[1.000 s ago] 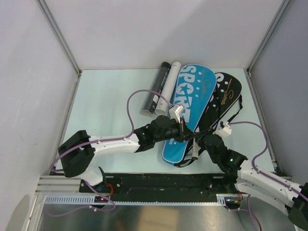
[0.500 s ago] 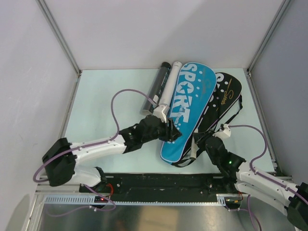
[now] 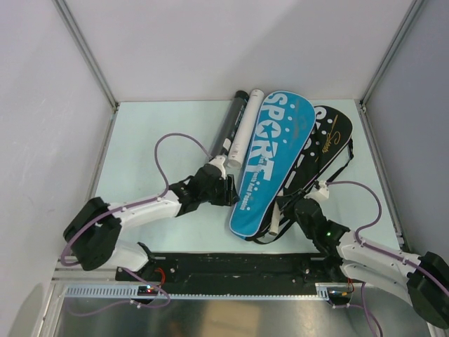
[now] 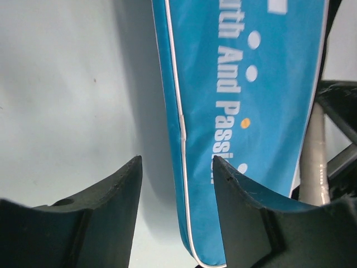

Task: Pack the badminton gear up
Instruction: Place the racket in the racket bag.

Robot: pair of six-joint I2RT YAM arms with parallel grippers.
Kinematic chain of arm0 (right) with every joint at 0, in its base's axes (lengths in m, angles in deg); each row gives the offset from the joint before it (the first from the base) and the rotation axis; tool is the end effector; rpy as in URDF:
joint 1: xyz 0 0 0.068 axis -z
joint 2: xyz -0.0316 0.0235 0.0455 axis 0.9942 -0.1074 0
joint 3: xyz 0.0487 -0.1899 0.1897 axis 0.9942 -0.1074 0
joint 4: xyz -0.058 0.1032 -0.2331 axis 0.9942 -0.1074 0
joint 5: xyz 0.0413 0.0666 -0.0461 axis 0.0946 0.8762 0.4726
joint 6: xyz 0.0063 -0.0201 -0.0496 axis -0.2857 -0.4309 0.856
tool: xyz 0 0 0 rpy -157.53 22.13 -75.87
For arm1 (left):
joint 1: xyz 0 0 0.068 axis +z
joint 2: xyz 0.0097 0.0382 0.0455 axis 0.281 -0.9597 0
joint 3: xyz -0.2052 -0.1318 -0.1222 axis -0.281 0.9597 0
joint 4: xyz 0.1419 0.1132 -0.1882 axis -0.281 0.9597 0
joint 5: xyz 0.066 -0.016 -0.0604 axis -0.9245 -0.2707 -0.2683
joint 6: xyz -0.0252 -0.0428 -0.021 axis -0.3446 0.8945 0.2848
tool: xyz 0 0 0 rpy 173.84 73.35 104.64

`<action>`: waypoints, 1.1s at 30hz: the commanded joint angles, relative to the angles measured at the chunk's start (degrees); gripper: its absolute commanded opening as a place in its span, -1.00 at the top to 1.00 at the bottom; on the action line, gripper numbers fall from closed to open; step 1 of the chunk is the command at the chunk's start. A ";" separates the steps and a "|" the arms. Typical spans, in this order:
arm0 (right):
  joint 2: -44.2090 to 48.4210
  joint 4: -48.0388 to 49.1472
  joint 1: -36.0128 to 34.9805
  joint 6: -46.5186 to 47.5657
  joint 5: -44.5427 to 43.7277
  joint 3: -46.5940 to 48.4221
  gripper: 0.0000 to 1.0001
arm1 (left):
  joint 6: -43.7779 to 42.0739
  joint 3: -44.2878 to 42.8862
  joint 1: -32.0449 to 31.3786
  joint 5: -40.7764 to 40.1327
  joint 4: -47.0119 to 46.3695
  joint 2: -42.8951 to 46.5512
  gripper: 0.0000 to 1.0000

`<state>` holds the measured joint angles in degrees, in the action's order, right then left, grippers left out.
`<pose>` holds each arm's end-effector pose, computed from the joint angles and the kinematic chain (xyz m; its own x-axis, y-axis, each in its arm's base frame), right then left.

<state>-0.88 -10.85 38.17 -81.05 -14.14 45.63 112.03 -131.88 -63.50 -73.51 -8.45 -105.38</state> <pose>0.1273 0.1065 0.1590 -0.4571 0.6460 -0.6113 0.1254 0.7273 0.6748 0.1927 -0.2074 0.2083 -0.7796 -0.0327 -0.6255 0.3280 0.8294 -0.4522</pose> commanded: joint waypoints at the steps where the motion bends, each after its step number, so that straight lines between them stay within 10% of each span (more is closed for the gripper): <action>1: 0.89 5.05 -0.03 -3.06 4.24 0.47 0.43 | -1.67 -0.71 0.13 5.57 -2.16 -3.54 -0.14; 21: 8.77 -3.82 -1.82 -7.95 8.86 -5.65 0.28 | -0.87 0.92 -2.99 12.58 -9.58 -7.50 0.04; 33: 5.98 -0.21 -3.48 -10.03 8.66 -5.46 0.34 | -2.93 2.16 -3.10 0.15 0.61 -0.68 -0.11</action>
<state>5.46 -11.92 35.70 -90.14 -6.08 40.34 111.09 -130.24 -66.36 -66.71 -12.32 -109.66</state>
